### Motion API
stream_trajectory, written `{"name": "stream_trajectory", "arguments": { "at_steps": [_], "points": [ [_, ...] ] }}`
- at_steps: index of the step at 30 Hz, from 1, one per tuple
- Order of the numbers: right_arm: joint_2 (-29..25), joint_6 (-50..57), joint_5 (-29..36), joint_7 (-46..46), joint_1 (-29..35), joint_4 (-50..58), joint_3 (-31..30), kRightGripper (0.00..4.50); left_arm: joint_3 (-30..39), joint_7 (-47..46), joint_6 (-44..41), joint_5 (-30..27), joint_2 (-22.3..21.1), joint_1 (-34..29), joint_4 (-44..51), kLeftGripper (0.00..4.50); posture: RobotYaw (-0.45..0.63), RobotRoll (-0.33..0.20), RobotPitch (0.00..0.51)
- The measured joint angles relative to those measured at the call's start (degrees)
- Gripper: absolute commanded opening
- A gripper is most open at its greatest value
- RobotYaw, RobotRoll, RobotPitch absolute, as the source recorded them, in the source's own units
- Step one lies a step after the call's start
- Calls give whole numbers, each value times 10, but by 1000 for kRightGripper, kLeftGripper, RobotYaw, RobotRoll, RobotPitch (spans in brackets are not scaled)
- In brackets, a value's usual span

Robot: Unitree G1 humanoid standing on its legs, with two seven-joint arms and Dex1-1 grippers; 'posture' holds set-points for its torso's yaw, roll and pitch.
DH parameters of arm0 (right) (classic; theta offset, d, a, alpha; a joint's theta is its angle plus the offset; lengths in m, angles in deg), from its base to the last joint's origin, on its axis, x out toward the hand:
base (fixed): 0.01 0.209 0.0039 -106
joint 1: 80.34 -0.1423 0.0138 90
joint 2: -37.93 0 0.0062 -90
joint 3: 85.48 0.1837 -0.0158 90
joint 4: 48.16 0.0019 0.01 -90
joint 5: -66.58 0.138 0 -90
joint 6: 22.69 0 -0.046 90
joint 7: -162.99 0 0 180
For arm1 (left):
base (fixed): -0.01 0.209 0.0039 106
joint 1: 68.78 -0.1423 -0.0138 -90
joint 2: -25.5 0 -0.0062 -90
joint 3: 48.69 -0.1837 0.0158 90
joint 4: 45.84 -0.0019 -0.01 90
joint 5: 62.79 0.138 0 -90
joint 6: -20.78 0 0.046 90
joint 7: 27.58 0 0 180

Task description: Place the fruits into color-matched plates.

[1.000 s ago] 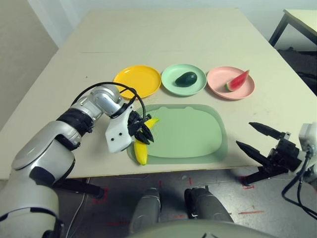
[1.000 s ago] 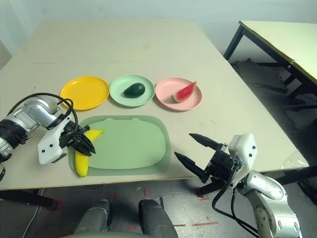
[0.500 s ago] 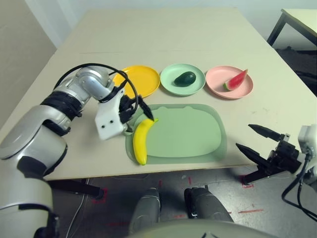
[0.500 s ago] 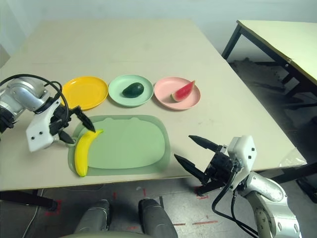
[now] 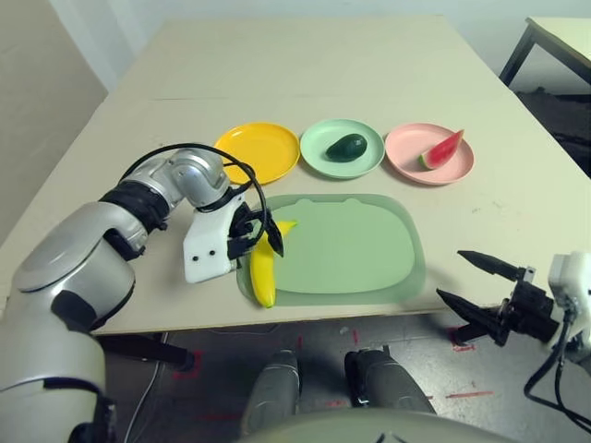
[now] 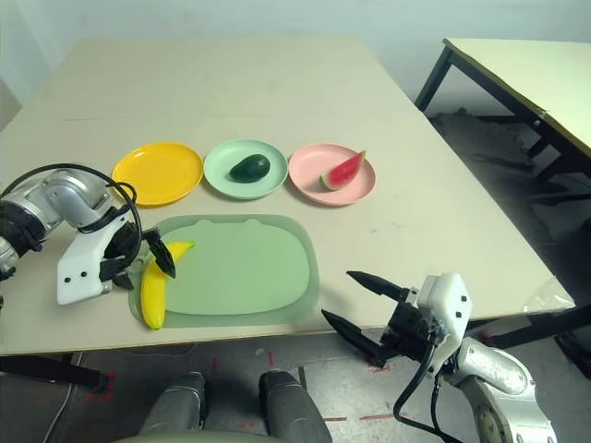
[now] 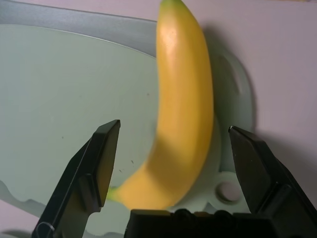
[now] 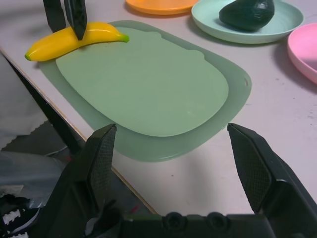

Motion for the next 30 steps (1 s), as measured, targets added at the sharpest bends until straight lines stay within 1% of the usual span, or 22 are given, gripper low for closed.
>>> {"name": "stream_trajectory", "arguments": {
  "at_steps": [4,5,7,8,14,15,20,22,26,28,30],
  "points": [
    [0,0,0,5,-2,9,0,4500,14,-1,-4,9,10,-7,0,4464,-130,0,77],
    [0,0,0,7,-2,11,0,4500,18,-1,-7,11,11,-10,-2,4292,-131,0,76],
    [0,0,0,8,-2,12,0,4500,23,0,-13,16,11,-13,-8,3883,-131,0,76],
    [0,0,0,8,-2,13,0,4500,24,1,-18,18,11,-15,-11,3599,-128,0,77],
    [-2,0,2,1,-2,16,-3,4500,37,1,-37,20,9,-21,-15,1630,-124,0,84],
    [-5,0,3,-4,-1,16,-6,4500,39,1,-39,20,9,-21,-15,1540,-125,0,84],
    [-36,-19,3,-64,-1,18,-33,4500,46,1,-52,20,8,-16,-22,1540,-118,0,86],
    [-41,-26,3,-80,-12,18,-45,4500,53,1,-60,20,10,-6,-38,1540,-112,0,87],
    [-42,-26,7,-84,-49,17,-49,4500,97,0,-77,29,30,41,-93,1540,-99,0,88],
    [-42,-26,7,-82,-62,17,-49,4500,130,-9,-92,52,45,75,-143,1540,-98,0,88],
    [-39,-23,8,-75,-74,17,-49,4500,163,-44,-110,89,53,109,-189,1540,-101,0,89]
  ]
}}
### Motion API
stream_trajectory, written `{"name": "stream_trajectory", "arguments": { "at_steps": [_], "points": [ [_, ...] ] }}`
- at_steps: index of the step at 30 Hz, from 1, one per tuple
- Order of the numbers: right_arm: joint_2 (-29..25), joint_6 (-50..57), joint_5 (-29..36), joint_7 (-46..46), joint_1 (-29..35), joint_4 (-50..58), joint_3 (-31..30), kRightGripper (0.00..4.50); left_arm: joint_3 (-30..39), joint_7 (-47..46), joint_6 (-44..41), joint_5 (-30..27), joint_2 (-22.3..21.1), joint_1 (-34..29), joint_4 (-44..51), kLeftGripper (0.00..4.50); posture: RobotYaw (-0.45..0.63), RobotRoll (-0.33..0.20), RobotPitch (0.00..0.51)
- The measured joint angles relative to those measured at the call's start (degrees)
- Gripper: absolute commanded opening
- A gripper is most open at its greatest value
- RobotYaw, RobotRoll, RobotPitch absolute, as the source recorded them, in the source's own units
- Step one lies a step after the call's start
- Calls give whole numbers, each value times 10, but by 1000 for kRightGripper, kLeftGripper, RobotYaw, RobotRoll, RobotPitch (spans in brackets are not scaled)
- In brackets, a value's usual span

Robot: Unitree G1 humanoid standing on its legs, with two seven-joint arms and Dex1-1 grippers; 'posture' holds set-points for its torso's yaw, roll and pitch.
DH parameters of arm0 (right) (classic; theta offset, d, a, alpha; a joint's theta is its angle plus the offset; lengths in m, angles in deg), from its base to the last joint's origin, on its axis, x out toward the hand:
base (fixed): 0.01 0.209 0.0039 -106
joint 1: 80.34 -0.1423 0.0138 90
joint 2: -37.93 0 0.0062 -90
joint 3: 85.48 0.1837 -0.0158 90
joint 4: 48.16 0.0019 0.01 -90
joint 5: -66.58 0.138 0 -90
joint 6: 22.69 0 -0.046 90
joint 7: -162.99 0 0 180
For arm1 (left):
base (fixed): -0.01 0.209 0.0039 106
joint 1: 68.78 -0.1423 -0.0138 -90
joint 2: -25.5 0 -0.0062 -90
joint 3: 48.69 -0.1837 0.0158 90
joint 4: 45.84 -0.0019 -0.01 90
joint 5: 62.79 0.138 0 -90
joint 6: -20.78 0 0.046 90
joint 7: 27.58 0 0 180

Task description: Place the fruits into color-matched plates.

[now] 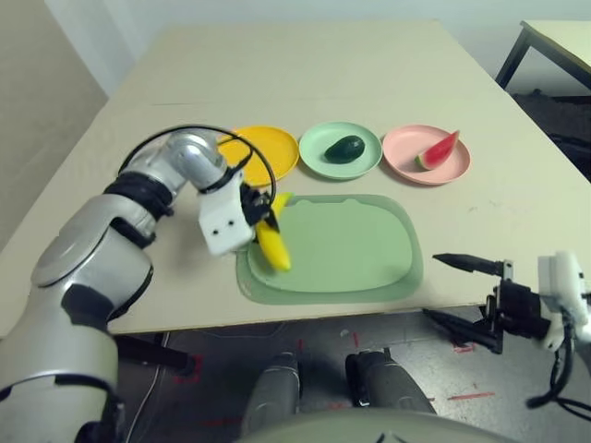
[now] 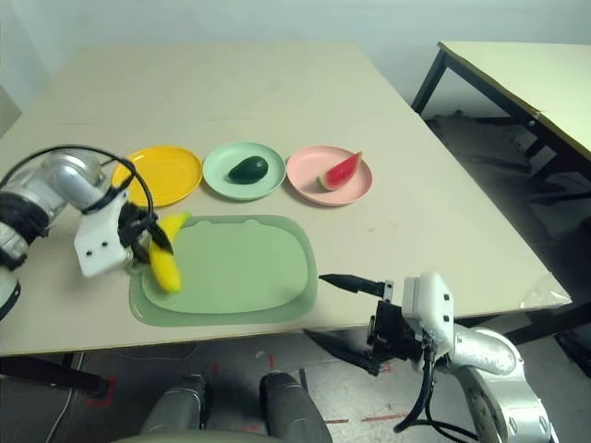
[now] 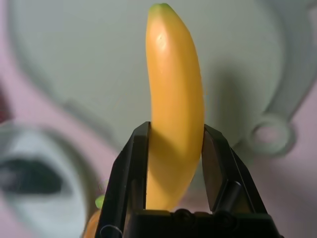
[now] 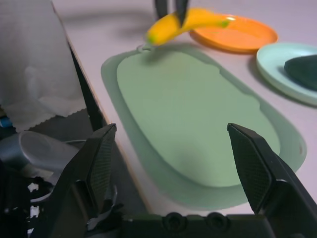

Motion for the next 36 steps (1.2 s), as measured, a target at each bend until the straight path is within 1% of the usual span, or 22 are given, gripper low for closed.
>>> {"name": "stream_trajectory", "arguments": {
  "at_steps": [2,4,6,8,10,13,15,20,25,27,32,33,34,36],
  "points": [
    [2,1,0,7,-6,0,0,4500,16,-59,-25,51,1,23,-32,1540,-104,0,89],
    [5,2,0,13,-6,-1,-1,4500,16,-150,-67,121,0,39,-58,1540,-110,0,89],
    [7,2,-1,19,-3,-1,-2,4500,15,-256,-128,190,-2,45,-81,1540,-120,0,89],
    [12,2,-2,27,4,-1,-2,4500,16,-351,-196,234,1,45,-97,1540,-125,0,90],
    [20,2,-3,40,10,-1,-2,4500,35,-434,-282,254,11,43,-114,1540,-132,0,90],
    [26,2,-4,54,19,2,-3,4500,86,-501,-377,251,35,32,-120,1540,-139,0,91],
    [28,2,-4,60,23,6,-4,4500,105,-534,-417,255,47,19,-124,1540,-140,0,92],
    [28,2,-4,67,29,10,-5,4500,101,-598,-442,311,63,-12,-126,1540,-160,0,96],
    [27,2,-4,77,31,10,-4,4500,100,-616,-441,345,84,-40,-127,1586,-171,0,99],
    [27,2,-4,80,33,10,-1,4500,100,-623,-439,355,86,-46,-127,2299,-171,0,100],
    [26,2,-4,85,37,10,-1,4500,110,-633,-435,360,87,-47,-127,3782,-159,0,96],
    [26,2,-5,86,35,10,-1,4500,112,-634,-435,361,87,-47,-127,4168,-156,0,94],
    [26,2,-5,87,31,9,-1,4500,114,-635,-434,362,85,-47,-127,4459,-154,0,93],
    [26,2,-5,88,21,6,-1,4500,119,-635,-430,364,81,-47,-127,4459,-149,0,90]
  ]
}}
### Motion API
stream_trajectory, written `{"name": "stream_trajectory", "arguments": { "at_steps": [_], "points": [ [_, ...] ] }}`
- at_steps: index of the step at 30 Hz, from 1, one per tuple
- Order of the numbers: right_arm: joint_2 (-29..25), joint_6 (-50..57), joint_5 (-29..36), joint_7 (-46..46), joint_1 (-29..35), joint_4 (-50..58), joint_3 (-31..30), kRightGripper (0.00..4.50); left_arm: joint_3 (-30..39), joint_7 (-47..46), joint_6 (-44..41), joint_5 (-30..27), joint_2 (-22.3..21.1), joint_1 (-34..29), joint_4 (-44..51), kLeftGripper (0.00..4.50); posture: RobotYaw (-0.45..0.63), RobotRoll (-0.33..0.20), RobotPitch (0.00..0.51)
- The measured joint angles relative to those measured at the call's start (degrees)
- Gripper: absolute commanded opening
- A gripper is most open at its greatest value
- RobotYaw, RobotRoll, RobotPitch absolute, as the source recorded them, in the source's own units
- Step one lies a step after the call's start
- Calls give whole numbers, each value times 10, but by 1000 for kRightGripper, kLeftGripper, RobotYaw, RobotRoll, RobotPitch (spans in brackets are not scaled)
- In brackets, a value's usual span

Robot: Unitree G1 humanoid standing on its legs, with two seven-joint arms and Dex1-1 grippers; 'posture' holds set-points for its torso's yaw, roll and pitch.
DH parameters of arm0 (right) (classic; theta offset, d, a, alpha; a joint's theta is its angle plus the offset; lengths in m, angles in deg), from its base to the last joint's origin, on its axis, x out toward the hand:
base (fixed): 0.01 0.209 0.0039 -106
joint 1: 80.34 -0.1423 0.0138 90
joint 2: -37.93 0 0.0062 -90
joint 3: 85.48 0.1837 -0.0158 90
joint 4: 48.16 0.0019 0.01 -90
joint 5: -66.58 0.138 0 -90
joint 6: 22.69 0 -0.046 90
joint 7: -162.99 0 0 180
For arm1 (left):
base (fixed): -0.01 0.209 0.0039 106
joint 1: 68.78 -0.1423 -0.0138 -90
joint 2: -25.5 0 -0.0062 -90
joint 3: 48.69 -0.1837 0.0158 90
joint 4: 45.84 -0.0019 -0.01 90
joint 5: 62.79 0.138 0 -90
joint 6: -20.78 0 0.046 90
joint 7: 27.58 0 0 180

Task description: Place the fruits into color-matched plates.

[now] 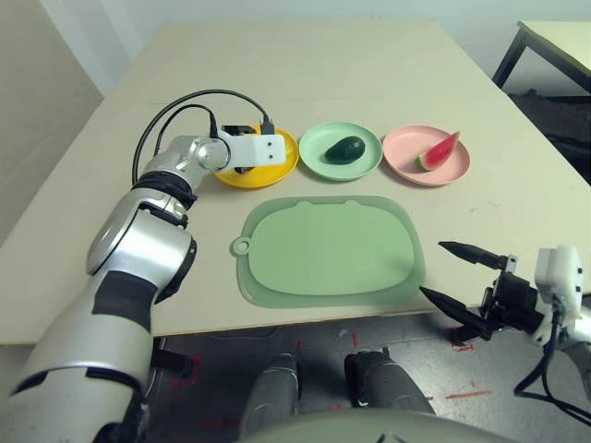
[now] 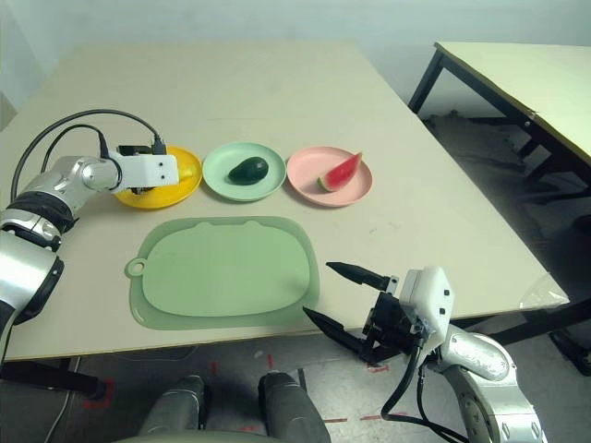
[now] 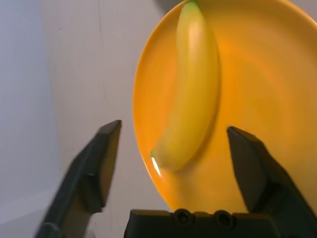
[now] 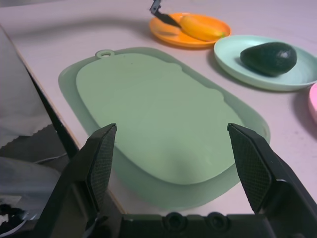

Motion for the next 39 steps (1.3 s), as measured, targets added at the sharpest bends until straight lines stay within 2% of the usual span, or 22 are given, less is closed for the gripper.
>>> {"name": "stream_trajectory", "arguments": {
  "at_steps": [5,9,12,16,18,22,25,30,34,39],
  "points": [
    [-2,5,0,4,-17,-16,2,4500,34,4,10,-11,-24,0,0,4459,-148,0,85],
    [2,22,12,42,-46,-50,37,4500,108,41,13,-73,-47,0,4,4459,-167,0,79],
    [4,25,18,74,-81,-95,73,4500,195,84,-8,-152,-64,-21,17,4459,-154,0,75],
    [-5,17,14,124,-141,-207,139,4500,298,140,-22,-256,-95,-117,48,4459,-122,0,70],
    [-15,10,13,148,-189,-294,172,4500,354,163,-26,-318,-98,-195,95,4459,-111,0,72],
    [-52,-25,-13,146,-244,-421,191,4500,418,165,-60,-392,-86,-304,185,4459,-85,0,71],
    [-72,-74,-52,133,-312,-555,177,4500,466,130,-98,-446,-52,-377,289,4459,-47,0,74],
    [-92,-129,-89,104,-383,-716,161,4500,495,74,-156,-482,-11,-485,422,4459,-15,0,85],
    [-91,-129,-93,57,-401,-765,150,4500,514,43,-192,-502,5,-531,494,4459,-18,0,97],
    [-91,-110,-91,24,-401,-771,146,4500,545,17,-229,-537,22,-563,553,4459,-26,0,116]
  ]
}}
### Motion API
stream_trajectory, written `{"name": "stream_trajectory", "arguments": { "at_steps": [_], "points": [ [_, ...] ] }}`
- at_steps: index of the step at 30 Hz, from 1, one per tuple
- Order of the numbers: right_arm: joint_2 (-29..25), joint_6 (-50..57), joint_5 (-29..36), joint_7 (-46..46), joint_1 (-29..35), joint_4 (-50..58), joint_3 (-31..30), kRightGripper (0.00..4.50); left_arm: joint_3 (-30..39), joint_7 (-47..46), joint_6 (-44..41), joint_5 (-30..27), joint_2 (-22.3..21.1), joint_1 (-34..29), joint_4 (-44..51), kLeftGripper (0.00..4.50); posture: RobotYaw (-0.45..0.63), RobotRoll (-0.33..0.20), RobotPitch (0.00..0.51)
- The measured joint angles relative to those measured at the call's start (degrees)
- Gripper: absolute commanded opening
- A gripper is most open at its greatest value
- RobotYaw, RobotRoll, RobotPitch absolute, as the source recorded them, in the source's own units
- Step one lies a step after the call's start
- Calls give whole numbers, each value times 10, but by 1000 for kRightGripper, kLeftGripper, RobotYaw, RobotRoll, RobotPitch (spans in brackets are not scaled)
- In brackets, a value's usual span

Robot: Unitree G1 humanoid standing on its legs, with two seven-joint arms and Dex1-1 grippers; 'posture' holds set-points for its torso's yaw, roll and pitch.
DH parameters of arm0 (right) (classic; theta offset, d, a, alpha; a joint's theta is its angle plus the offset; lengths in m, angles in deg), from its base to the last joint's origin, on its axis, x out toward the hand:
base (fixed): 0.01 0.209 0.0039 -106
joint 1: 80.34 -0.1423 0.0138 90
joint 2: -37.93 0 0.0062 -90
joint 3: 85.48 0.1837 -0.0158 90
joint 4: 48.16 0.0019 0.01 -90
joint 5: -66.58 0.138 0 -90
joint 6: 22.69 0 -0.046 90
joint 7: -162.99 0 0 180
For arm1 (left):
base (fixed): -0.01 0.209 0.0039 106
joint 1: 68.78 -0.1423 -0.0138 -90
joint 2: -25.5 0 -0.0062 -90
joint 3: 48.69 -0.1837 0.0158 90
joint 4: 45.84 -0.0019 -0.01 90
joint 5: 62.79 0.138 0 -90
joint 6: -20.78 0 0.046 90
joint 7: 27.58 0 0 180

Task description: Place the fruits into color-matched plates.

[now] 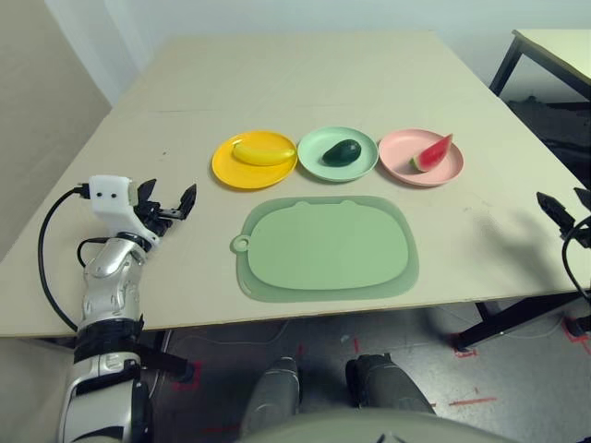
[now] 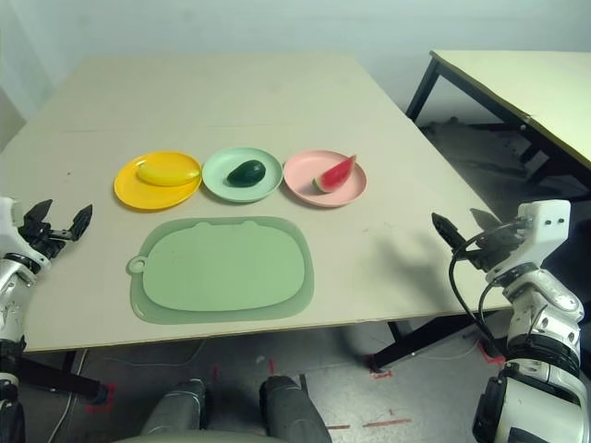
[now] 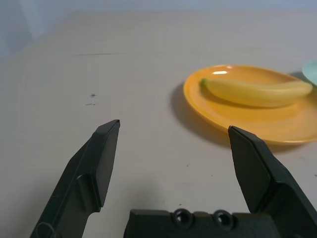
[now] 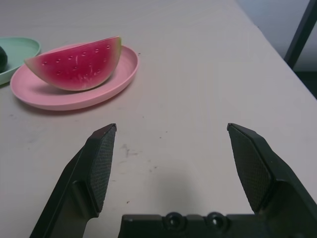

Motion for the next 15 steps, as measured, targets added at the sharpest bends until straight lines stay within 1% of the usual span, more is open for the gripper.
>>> {"name": "stream_trajectory", "arguments": {
  "at_steps": [4,8,15],
  "points": [
    [9,1,0,-10,6,5,-1,4500,2,-9,-24,-8,12,-21,25,4459,-7,0,131],
    [22,4,0,-16,7,28,-8,4500,3,-13,-41,-10,10,-21,48,4459,20,0,140],
    [54,12,6,7,23,80,-9,4500,7,-14,-52,-9,-3,-25,70,4459,12,0,142]
  ]
}}
